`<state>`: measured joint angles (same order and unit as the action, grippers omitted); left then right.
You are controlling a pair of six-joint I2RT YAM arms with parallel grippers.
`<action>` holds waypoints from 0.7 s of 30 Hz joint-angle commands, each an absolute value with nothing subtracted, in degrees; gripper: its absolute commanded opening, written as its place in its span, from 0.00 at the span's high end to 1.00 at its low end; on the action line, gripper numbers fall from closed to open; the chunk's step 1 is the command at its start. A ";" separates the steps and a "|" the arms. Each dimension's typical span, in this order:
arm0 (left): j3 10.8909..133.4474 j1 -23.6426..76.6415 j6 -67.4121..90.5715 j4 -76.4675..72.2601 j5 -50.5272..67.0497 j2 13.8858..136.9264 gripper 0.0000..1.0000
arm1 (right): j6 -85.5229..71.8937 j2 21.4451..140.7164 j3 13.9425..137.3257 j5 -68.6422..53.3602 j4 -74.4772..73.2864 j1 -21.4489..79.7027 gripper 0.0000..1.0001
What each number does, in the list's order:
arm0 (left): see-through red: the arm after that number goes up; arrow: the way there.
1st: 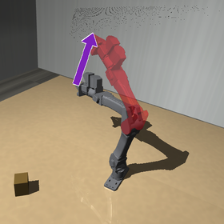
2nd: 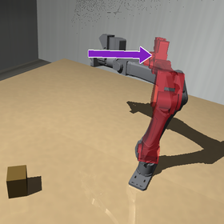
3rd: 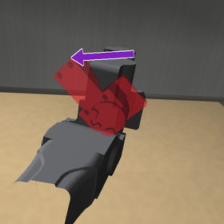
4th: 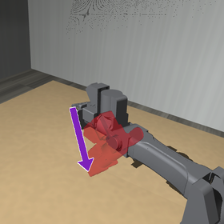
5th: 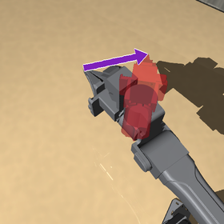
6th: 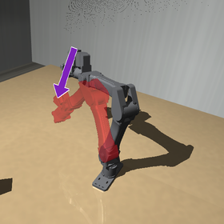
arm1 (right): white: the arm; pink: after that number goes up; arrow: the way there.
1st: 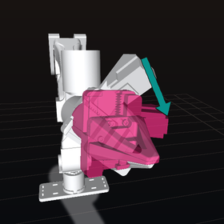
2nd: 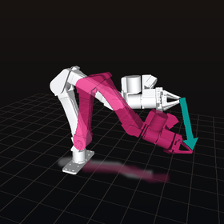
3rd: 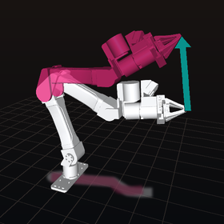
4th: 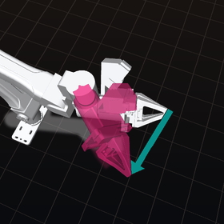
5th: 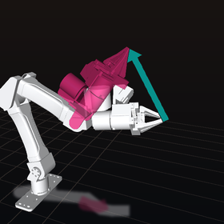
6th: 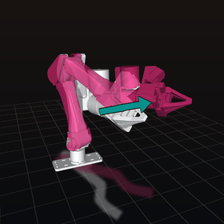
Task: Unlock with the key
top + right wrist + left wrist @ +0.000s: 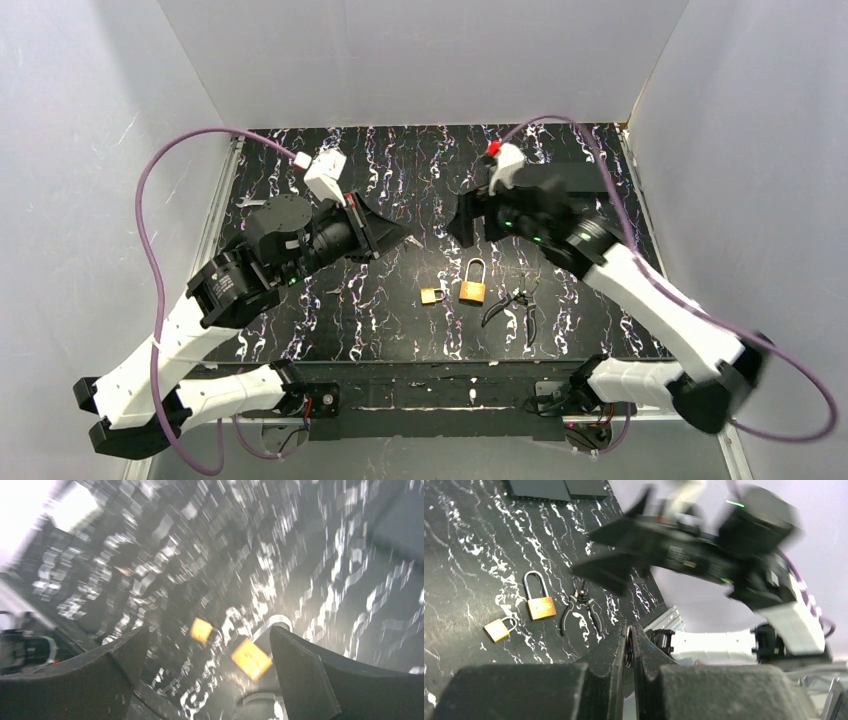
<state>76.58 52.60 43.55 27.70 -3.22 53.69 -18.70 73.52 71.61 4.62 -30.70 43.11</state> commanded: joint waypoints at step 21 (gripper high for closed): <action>86.03 52.31 81.55 48.08 -15.29 61.78 1.00 | 25.57 63.56 80.90 -7.75 -27.53 57.87 0.27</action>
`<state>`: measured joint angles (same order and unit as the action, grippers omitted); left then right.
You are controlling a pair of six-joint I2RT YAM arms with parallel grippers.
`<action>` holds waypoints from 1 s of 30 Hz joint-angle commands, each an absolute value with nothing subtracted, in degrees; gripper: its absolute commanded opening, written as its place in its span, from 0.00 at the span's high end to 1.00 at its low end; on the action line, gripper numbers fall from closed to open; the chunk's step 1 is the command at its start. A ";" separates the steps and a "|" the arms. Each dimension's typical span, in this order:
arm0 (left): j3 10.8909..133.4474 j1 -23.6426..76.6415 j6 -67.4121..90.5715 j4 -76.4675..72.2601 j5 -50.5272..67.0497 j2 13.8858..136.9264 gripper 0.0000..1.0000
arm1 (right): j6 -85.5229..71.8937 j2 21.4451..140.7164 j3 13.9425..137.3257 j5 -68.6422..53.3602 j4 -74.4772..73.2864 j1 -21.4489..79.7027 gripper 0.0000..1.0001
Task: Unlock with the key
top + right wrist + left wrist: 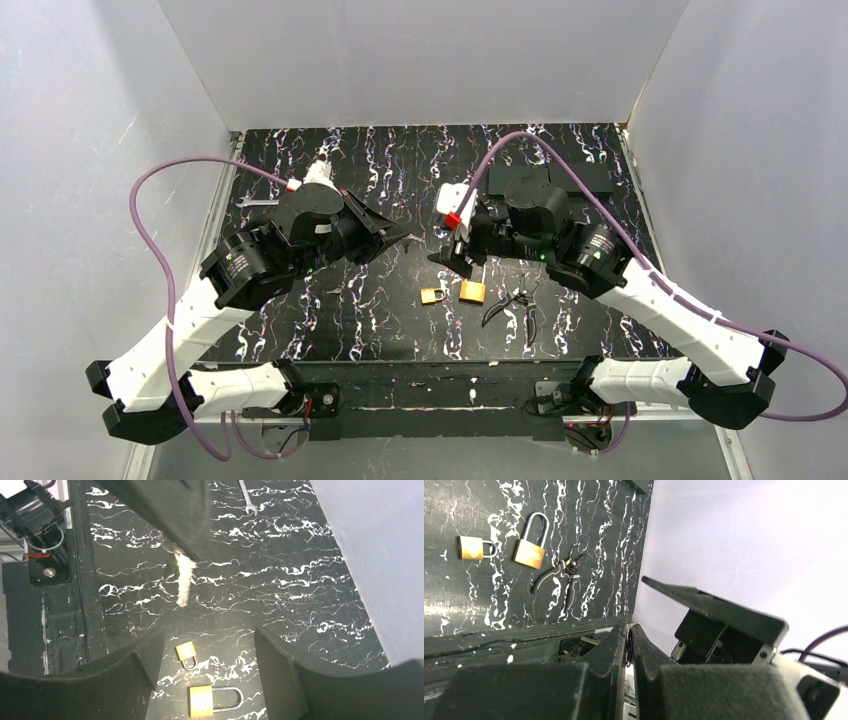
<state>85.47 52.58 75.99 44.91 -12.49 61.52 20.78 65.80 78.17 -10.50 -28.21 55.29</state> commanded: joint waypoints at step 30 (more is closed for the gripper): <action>84.03 51.51 84.44 46.49 -15.69 63.68 1.00 | 34.41 69.82 83.56 3.62 -26.28 64.57 0.85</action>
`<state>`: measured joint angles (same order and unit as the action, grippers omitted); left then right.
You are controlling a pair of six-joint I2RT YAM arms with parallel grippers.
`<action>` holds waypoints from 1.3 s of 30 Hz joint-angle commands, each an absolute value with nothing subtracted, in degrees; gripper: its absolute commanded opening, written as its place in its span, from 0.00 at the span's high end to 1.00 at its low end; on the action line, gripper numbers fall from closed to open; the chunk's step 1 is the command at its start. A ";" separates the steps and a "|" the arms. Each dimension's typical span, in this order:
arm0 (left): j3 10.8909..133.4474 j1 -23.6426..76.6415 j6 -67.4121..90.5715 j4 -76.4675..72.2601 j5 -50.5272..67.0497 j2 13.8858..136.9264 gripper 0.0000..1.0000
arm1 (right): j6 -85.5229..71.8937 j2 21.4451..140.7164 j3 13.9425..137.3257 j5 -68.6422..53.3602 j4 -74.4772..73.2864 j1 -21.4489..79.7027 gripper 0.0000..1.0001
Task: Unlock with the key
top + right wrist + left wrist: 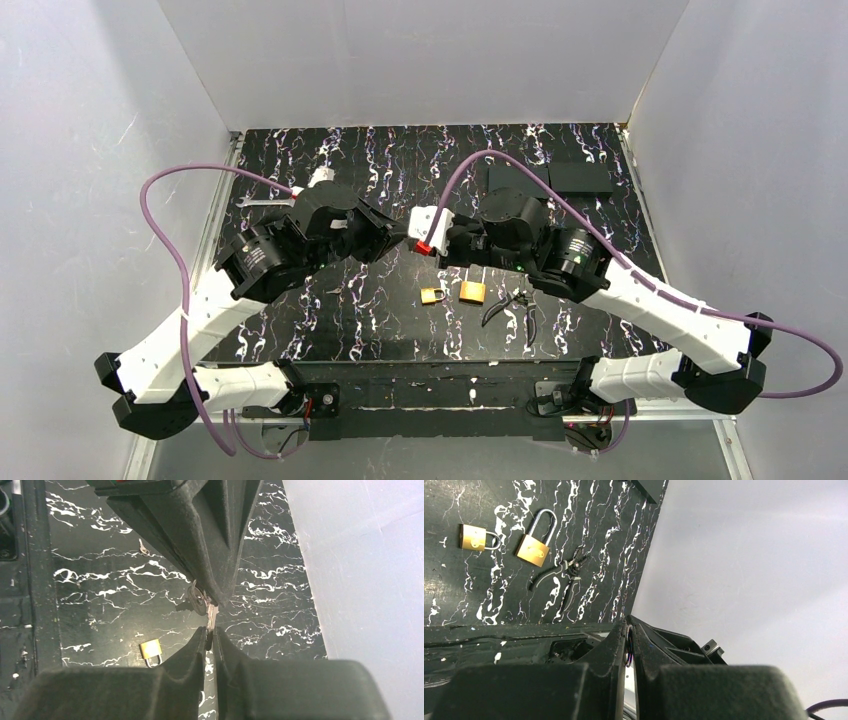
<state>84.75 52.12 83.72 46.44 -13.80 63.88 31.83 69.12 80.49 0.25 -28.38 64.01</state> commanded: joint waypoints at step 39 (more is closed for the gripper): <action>71.44 50.10 25.00 33.44 15.92 40.94 0.33 | -8.65 93.25 106.75 -31.53 -67.98 62.76 0.99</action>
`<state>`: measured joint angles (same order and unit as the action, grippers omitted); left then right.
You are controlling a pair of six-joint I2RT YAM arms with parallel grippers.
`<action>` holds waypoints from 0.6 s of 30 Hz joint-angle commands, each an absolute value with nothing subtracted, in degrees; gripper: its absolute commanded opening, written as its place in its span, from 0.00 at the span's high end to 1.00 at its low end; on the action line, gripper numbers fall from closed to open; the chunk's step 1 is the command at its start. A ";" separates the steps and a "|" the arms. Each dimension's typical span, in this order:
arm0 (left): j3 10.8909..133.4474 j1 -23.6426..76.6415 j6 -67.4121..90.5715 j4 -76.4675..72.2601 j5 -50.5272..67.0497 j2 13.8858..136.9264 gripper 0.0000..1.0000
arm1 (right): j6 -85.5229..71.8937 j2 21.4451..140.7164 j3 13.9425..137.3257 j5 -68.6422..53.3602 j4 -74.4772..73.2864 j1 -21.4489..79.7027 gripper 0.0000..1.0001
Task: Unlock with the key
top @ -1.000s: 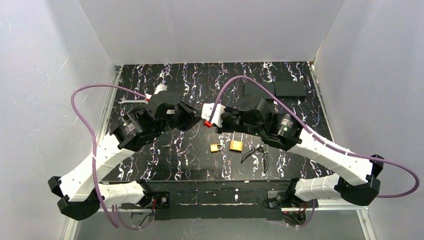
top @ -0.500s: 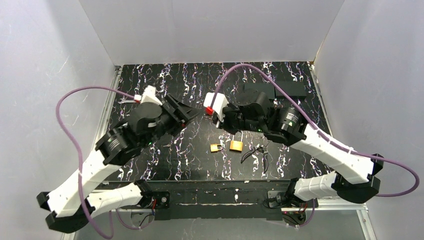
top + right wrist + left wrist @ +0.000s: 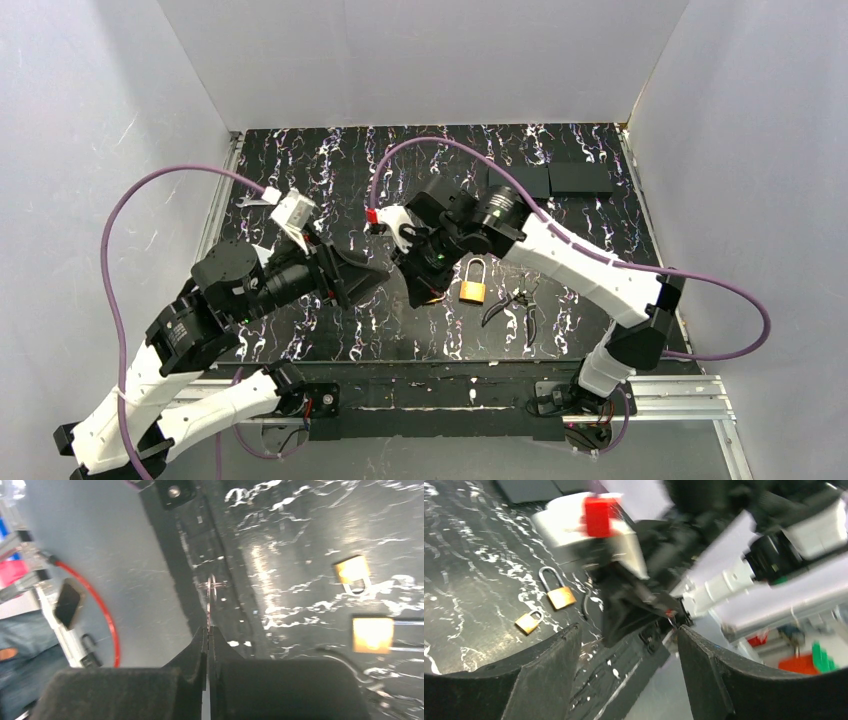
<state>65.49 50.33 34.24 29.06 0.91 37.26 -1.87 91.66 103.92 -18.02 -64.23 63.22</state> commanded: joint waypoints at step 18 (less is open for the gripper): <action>67.19 50.02 26.90 26.30 24.72 41.36 0.41 | -20.68 82.19 103.18 -34.55 -53.94 62.31 0.99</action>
